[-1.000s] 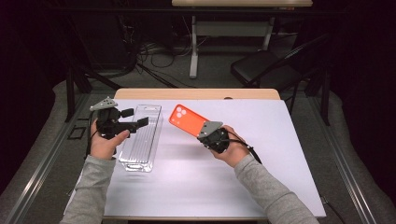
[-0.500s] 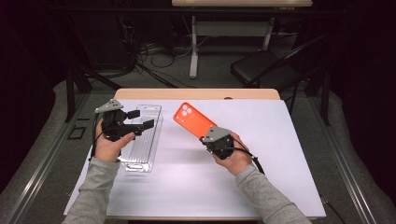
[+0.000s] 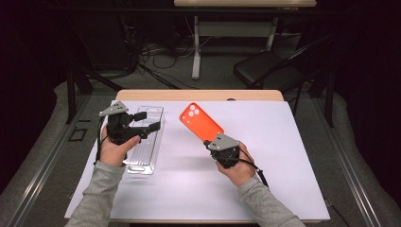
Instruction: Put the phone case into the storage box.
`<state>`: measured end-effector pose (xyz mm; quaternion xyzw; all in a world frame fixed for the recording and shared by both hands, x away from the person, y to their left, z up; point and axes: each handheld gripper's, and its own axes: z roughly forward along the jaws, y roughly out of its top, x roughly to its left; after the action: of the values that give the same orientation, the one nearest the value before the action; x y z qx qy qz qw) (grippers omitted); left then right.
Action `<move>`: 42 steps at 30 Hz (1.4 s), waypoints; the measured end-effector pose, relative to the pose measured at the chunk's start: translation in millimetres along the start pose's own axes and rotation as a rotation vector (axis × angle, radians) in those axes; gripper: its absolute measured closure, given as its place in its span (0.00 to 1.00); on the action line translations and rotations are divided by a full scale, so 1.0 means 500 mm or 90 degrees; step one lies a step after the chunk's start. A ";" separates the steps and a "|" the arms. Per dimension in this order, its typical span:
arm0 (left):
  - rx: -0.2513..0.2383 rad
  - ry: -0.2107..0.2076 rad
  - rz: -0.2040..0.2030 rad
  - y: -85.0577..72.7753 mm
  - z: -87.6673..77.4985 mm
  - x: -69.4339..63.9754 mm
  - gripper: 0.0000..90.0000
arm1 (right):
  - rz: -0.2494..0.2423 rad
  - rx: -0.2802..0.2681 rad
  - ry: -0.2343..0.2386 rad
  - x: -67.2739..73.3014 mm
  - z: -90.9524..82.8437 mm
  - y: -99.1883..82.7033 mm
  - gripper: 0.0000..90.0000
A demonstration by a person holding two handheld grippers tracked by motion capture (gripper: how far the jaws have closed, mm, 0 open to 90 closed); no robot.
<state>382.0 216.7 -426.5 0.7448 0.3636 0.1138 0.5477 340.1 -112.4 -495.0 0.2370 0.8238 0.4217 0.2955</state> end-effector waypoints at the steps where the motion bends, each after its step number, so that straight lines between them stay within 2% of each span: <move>1: -0.002 -0.001 -0.001 0.000 0.000 -0.001 0.23 | 0.005 -0.006 -0.003 0.002 -0.002 -0.002 0.99; 12: -0.003 -0.023 0.013 -0.002 0.012 -0.029 0.30 | 0.028 -0.035 -0.014 0.021 -0.013 -0.008 0.99; 16: 0.000 -0.018 0.006 -0.006 0.015 -0.036 0.33 | 0.034 -0.047 -0.016 0.025 -0.017 -0.008 0.99; 18: -0.003 -0.021 -0.004 -0.008 0.017 -0.039 0.35 | 0.035 -0.049 -0.019 0.026 -0.018 -0.008 0.99; 22: -0.005 -0.032 -0.009 -0.009 0.018 -0.044 0.36 | 0.040 -0.052 -0.022 0.027 -0.019 -0.009 0.99; 39: -0.010 -0.053 0.004 -0.013 0.033 -0.067 0.41 | 0.046 -0.069 -0.030 0.034 -0.025 -0.007 0.99; 42: -0.012 -0.063 -0.002 -0.015 0.037 -0.073 0.42 | 0.048 -0.071 -0.032 0.035 -0.026 -0.007 0.99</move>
<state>363.4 179.8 -431.5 0.7438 0.3360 0.0798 0.5723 318.3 -110.5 -497.0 0.2614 0.7819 0.4716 0.3129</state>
